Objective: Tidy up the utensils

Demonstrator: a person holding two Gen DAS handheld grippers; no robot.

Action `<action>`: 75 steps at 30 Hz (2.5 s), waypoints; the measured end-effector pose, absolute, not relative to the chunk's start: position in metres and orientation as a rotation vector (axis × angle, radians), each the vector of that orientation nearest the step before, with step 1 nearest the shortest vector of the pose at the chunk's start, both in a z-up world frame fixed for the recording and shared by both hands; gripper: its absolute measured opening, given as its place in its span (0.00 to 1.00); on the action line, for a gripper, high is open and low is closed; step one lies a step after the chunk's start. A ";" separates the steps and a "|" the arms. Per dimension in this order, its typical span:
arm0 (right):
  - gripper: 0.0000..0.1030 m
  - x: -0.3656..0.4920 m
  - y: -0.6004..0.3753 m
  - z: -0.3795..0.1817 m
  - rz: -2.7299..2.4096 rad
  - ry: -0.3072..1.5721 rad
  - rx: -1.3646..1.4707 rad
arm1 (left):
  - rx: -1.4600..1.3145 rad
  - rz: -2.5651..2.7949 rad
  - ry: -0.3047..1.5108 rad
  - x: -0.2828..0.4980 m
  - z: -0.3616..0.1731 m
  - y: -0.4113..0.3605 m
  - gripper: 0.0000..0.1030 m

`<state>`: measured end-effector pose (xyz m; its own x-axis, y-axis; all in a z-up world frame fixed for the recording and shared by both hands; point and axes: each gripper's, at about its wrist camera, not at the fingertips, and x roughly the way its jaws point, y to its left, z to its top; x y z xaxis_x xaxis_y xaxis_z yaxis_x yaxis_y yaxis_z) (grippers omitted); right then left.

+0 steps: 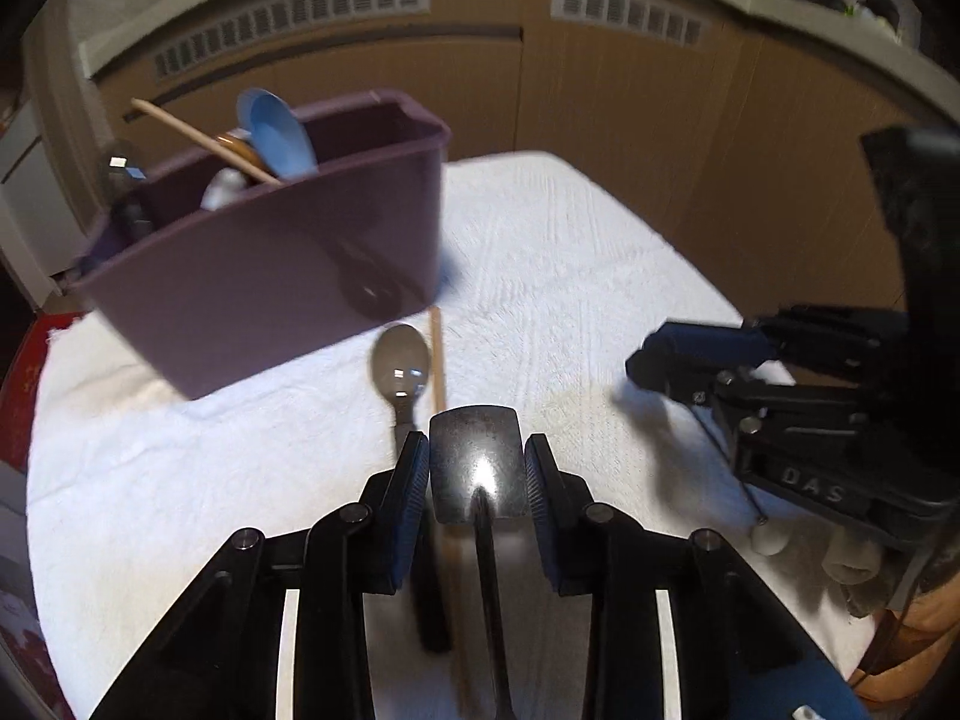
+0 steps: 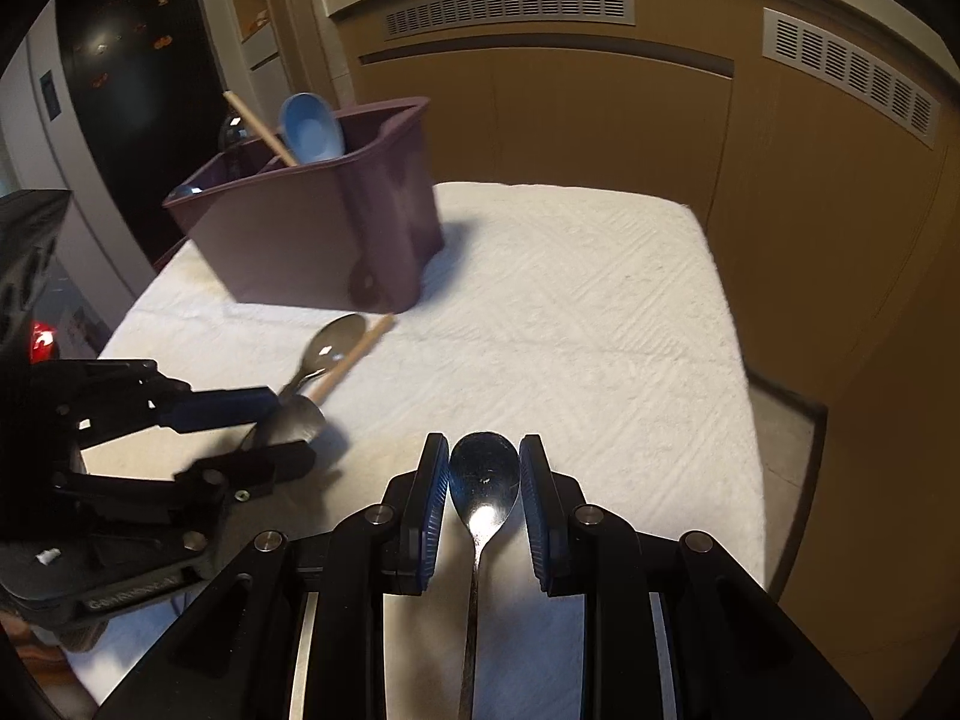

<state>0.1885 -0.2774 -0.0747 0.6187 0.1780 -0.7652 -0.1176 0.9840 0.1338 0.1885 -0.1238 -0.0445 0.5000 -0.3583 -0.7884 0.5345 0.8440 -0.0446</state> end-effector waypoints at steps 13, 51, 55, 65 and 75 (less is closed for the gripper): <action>0.24 0.143 -0.209 -0.006 0.229 0.768 -0.077 | 0.069 -0.499 0.660 0.146 0.022 -0.045 0.03; 0.08 0.154 -0.233 -0.090 0.191 0.958 -0.103 | 0.197 -0.536 1.110 0.280 -0.085 -0.119 0.48; 0.11 0.152 -0.221 -0.087 0.212 0.953 -0.122 | 0.201 -0.559 1.058 0.266 -0.084 -0.119 0.24; 0.22 0.151 -0.205 -0.074 0.219 0.938 -0.178 | 0.160 -0.493 0.966 0.207 -0.076 -0.052 0.04; 0.33 0.204 -0.150 -0.082 0.331 0.945 -0.198 | 0.072 -0.450 0.994 0.207 -0.081 -0.004 0.12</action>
<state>0.2042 -0.1496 -0.0822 0.5411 0.1906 -0.8191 -0.3621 0.9319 -0.0224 0.2068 -0.0036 -0.0813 0.4616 -0.3327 -0.8223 0.3979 0.9062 -0.1433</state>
